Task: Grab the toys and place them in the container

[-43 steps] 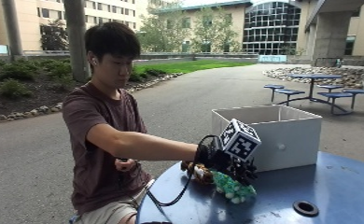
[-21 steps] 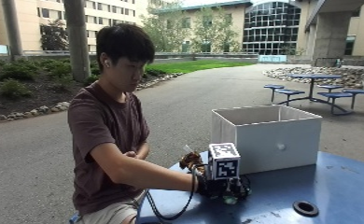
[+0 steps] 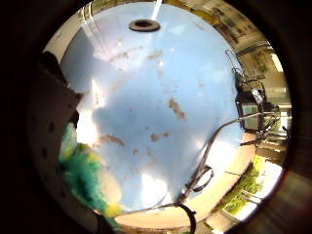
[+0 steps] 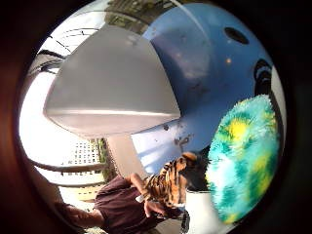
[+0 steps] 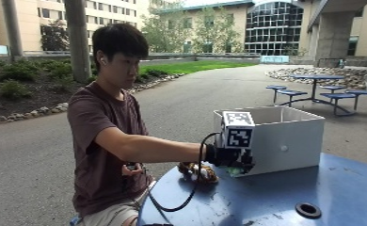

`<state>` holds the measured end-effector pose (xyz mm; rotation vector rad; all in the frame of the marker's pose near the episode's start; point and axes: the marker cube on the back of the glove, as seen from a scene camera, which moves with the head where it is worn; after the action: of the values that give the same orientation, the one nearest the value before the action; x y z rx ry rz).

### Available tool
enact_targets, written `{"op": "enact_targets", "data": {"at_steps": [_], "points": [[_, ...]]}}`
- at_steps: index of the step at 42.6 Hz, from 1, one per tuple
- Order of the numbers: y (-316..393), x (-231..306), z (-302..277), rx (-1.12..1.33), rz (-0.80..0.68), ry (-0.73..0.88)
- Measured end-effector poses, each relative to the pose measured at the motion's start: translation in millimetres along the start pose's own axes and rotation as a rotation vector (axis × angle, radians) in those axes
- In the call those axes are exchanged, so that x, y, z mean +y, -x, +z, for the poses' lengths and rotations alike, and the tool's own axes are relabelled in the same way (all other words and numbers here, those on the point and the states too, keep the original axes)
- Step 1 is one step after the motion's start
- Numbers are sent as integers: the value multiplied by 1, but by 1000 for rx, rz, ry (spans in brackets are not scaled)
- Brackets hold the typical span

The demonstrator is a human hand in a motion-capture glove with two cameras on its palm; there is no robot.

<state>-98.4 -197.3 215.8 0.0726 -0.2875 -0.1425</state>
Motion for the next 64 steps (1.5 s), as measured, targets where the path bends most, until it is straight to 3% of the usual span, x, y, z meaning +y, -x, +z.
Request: {"op": "enact_targets", "data": {"at_steps": [13,20,25,31,35,47,55,60,64], "points": [[76,-7,-165,115,-2,-103],[145,-30,-204,195,-47,-148],[187,-57,-210,193,24,-171],[212,-73,-196,387,-199,-104],[278,-92,-178,270,-237,-99],[373,-133,-138,321,-328,-41],[404,-166,-119,317,-290,-21],[399,-180,-99,372,-146,157],[388,-178,-92,330,-126,246]]}}
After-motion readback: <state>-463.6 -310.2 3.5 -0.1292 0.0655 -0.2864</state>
